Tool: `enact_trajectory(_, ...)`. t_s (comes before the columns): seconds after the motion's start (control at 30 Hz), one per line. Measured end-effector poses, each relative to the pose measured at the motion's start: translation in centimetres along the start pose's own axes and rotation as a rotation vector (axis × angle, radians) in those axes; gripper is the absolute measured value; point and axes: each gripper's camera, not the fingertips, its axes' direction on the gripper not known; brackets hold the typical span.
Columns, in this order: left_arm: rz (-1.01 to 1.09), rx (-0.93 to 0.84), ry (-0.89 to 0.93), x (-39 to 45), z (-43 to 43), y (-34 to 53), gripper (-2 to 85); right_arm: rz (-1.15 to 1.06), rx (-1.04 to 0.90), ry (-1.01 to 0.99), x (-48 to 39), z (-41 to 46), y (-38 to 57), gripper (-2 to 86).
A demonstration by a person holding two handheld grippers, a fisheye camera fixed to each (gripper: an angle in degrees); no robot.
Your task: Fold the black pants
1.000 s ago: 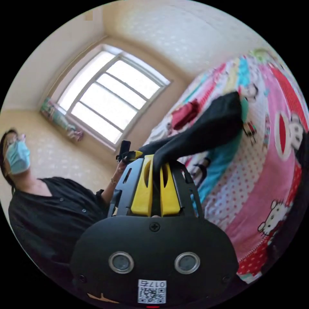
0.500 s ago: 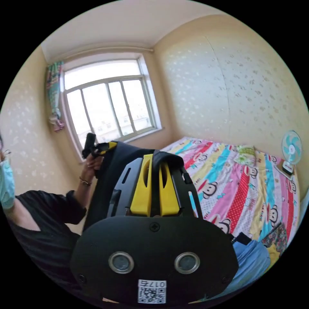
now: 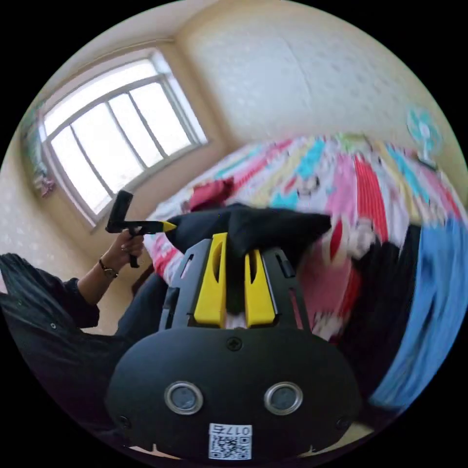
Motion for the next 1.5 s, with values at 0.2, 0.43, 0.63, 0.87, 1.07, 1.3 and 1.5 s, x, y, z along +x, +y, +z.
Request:
enact_trajectory(0.2,-0.285,-0.028,0.138,-6.5,2.3,11.4,15.6,0.281,-0.205,0.080,2.4,0.0,15.2,13.1)
enact_trajectory(0.43,-0.230,0.116,0.120,-11.1,-1.2,-1.4,18.5,0.303,0.087,-0.030,8.9,-4.3,2.5,22.5)
enact_trajectory(0.63,-0.306,-0.207,0.150,-15.2,6.4,-6.0,16.6,0.459,-0.085,-0.082,13.0,4.0,-0.2,23.5)
enact_trajectory(0.87,-0.228,-0.244,0.181,-9.9,2.8,2.7,10.7,0.530,-0.100,-0.607,8.7,-0.3,6.9,11.2)
enact_trajectory(1.07,-0.153,-0.104,0.516,-2.0,-6.3,9.9,9.8,0.382,0.033,-0.872,3.3,-14.5,8.8,8.9)
enact_trajectory(1.3,0.321,0.053,0.492,13.7,-11.4,0.5,9.5,-0.009,0.330,-0.801,4.1,-32.9,1.4,8.7)
enact_trajectory(1.5,0.484,0.011,0.620,23.7,-4.0,-11.0,10.4,-0.084,0.479,-0.325,7.1,-50.7,-1.4,10.7)
